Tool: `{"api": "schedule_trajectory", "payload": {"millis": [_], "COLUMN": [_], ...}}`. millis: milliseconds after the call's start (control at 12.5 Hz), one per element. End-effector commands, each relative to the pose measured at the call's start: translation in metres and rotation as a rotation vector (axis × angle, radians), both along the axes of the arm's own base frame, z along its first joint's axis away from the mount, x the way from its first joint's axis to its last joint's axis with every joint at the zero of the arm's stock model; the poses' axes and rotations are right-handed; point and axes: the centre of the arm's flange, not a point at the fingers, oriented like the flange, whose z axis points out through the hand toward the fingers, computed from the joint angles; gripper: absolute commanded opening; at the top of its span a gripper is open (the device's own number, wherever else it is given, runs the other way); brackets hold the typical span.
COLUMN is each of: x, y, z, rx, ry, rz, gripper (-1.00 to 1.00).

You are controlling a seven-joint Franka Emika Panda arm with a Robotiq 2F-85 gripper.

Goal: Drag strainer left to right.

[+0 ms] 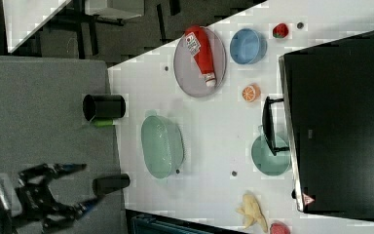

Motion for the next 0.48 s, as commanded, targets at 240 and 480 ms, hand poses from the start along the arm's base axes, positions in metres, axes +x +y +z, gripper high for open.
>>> {"api": "schedule_trajectory", "payload": {"millis": [240,480], "x": [0.044,0.058], "y": [0.143,0.227], "z": [-0.101,-0.155], "rx": [-0.035,-0.036], "ry": [0.141,0.134], "rz": [0.133,0.054], "gripper": [1.0,1.0]}}
